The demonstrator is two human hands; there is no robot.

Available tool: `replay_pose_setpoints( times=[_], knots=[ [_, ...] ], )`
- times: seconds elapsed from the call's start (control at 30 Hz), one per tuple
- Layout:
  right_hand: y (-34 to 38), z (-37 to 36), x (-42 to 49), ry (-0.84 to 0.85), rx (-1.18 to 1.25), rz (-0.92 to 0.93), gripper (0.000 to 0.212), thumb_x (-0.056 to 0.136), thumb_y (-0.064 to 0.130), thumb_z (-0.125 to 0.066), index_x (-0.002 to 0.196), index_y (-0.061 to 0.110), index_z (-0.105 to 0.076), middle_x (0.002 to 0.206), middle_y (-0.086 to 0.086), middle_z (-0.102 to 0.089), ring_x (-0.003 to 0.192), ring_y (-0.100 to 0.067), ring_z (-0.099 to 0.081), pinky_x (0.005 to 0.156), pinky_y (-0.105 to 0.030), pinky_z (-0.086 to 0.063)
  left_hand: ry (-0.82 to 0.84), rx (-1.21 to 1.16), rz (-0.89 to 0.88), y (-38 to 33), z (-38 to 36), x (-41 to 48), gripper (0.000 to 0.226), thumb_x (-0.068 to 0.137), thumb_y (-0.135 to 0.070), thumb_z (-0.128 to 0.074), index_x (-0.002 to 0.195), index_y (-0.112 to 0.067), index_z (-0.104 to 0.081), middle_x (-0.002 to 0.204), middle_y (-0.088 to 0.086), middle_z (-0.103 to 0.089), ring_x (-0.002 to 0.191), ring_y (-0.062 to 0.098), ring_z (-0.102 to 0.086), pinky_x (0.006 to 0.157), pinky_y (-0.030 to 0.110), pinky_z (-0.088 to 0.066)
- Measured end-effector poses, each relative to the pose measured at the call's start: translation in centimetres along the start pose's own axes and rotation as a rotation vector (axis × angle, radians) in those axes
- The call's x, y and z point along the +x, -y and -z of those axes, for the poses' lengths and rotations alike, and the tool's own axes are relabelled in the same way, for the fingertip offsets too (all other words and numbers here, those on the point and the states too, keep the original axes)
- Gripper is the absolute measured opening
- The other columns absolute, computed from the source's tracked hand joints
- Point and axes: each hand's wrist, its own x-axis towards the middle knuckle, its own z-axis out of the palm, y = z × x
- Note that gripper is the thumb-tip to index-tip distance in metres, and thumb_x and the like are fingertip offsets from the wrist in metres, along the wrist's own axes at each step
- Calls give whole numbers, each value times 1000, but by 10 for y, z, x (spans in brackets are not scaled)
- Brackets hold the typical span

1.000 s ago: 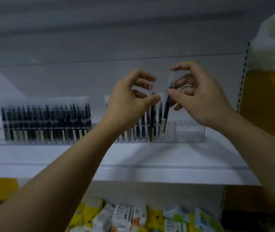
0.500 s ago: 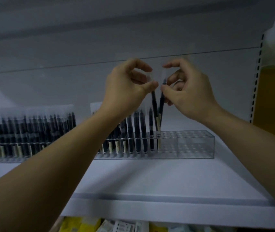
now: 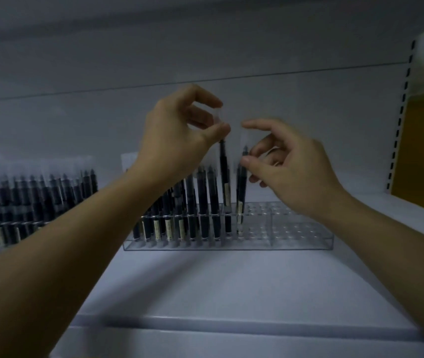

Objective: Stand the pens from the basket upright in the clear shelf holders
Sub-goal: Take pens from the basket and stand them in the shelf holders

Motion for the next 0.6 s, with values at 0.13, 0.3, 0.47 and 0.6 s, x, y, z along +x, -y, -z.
replay_pose_setpoints(
  times=[0.13,0.3,0.47,0.6],
  knots=[
    [1,-2,-5,43,-8,-13,44,84,15,-73,121,35,-60,82,6,-65,62,-10,-68,64,-26,-59,48,46,3,3,-3,-4,28,77,-34,-77,100,-34,-61,86,-14,-69,80,-8,-65,63,-2,-41],
    [1,-3,-9,64,-66,-14,35,84,20,-73,115,34,-65,78,8,-66,67,-12,-66,67,-31,-59,127,153,-33,9,-6,-19,25,80,-38,-72,99,-34,-57,90,-17,-65,88,-6,-61,76,13,-46],
    [2,-2,-10,63,-149,40,37,84,22,-73,117,36,-65,78,10,-66,72,-6,-63,67,-14,-51,157,322,-124,8,-4,-28,21,80,-45,-64,95,-35,-53,100,-19,-55,100,4,-51,81,16,-37],
    [3,-3,-12,53,-177,66,40,84,19,-72,121,32,-65,81,11,-66,76,-5,-61,67,-7,-46,132,348,-142,13,-3,-37,27,84,-40,-64,107,-28,-58,107,-12,-59,101,6,-48,84,21,-35]
  ],
)
